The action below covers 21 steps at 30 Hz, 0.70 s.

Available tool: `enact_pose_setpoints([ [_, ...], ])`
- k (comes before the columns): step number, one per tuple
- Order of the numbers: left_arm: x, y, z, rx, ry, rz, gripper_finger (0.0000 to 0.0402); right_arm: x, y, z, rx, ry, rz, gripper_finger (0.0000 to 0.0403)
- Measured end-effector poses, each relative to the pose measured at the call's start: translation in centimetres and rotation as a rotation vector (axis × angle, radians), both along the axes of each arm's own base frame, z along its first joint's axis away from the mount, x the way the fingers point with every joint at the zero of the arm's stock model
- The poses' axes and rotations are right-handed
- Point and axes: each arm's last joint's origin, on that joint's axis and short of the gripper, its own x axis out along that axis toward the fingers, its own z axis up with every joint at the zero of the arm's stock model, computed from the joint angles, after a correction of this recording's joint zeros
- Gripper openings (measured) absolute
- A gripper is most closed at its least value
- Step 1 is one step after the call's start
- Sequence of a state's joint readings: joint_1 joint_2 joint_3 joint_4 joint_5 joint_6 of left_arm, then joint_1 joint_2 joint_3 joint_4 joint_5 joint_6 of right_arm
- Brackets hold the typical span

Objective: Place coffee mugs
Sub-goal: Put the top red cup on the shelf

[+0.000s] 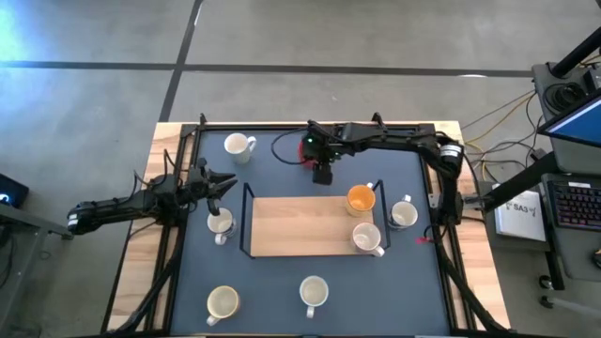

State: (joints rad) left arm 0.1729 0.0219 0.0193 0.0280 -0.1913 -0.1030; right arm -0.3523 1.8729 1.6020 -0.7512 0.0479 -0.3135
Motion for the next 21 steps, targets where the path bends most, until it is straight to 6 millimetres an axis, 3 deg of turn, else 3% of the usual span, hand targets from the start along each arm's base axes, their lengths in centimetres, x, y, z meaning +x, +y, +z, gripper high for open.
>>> enact_pose_setpoints([
  [13,0.0,0.0,0.0,0.000,0.000,0.000,0.0078,1.0,-0.8,-2.8,-0.022,0.073,0.073,0.0181],
  [17,0.0,0.0,0.0,0.000,0.000,0.000,0.0078,1.0,-0.8,-2.7,-0.025,0.075,0.083,0.0137],
  [21,0.0,0.0,0.0,0.000,0.000,0.000,0.0078,0.9,-0.7,-2.5,-0.017,0.067,0.066,0.0061],
])
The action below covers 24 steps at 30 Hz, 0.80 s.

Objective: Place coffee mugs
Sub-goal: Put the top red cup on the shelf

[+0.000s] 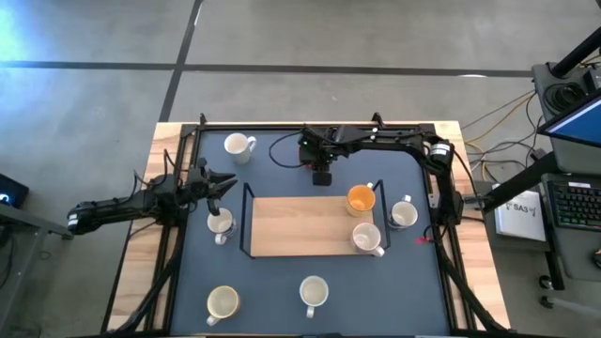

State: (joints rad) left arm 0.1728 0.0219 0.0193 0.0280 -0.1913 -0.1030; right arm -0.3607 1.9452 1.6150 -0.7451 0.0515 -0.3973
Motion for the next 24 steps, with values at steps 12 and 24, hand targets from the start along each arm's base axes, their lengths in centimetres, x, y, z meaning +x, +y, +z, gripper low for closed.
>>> enact_pose_setpoints([
  [12,0.0,0.0,0.0,0.000,0.000,0.000,0.0078,-1.2,2.7,2.8,0.095,0.001,-0.063,0.0015],
  [24,0.0,0.0,0.0,0.000,0.000,0.000,0.0078,-2.0,8.4,5.2,0.157,0.028,-0.074,0.0014],
])
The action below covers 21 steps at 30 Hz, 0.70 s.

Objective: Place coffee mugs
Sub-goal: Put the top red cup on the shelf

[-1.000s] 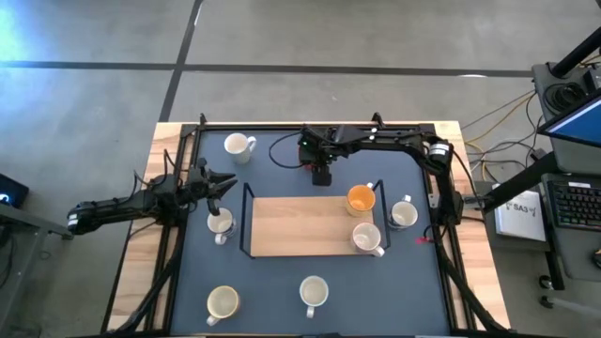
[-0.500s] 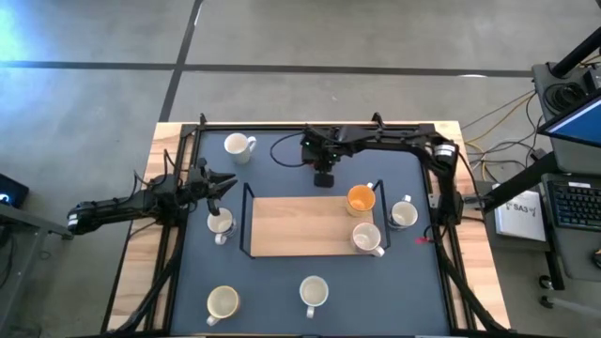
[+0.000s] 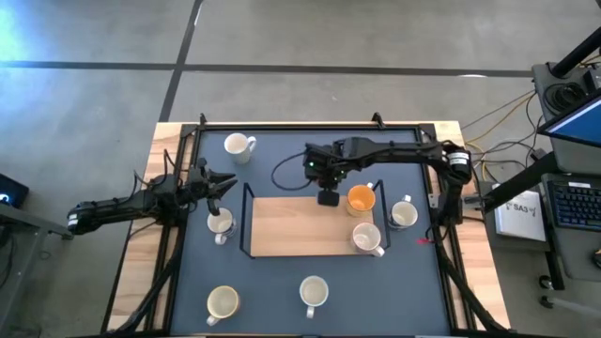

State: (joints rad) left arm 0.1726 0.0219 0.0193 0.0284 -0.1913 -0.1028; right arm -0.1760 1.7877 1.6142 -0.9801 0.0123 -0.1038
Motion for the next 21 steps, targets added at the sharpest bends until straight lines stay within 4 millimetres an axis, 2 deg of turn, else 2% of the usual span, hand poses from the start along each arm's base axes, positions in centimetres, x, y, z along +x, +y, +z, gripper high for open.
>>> enact_pose_setpoints([
  [9,0.0,0.0,0.0,0.000,0.000,0.000,0.0078,-0.5,3.7,-0.2,0.044,0.092,0.196,0.0013],
  [21,0.0,0.0,0.0,0.000,0.000,0.000,0.0078,-1.6,6.0,0.7,0.043,0.133,0.324,0.0013],
])
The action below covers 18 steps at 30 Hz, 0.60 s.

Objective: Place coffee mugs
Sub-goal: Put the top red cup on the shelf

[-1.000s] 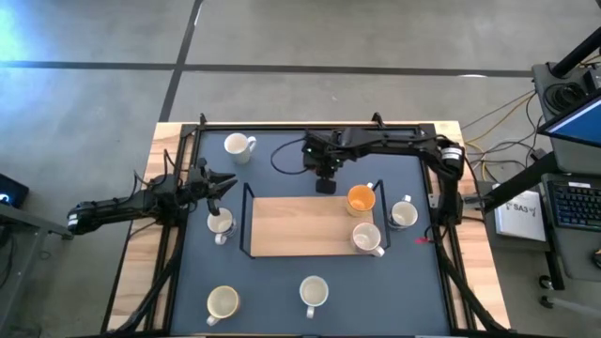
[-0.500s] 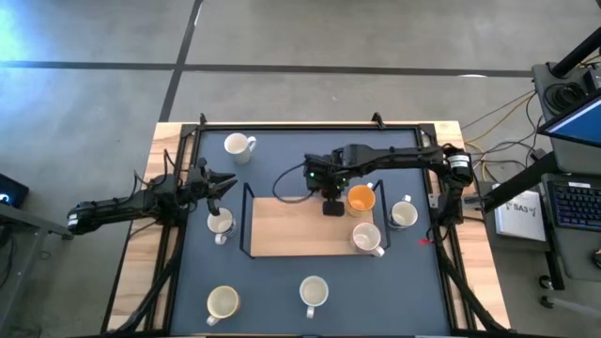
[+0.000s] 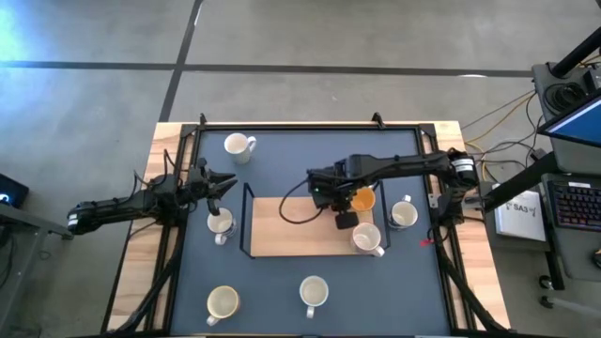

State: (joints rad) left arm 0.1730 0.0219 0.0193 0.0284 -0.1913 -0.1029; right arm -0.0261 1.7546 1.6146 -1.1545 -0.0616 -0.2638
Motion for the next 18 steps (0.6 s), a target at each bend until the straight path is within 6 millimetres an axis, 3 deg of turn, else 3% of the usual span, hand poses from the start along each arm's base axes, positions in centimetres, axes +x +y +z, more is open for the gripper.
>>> enact_pose_setpoints([
  [18,0.0,0.0,0.0,0.000,0.000,0.000,0.0078,0.0,1.4,0.2,0.056,-0.016,0.073,0.0013],
])
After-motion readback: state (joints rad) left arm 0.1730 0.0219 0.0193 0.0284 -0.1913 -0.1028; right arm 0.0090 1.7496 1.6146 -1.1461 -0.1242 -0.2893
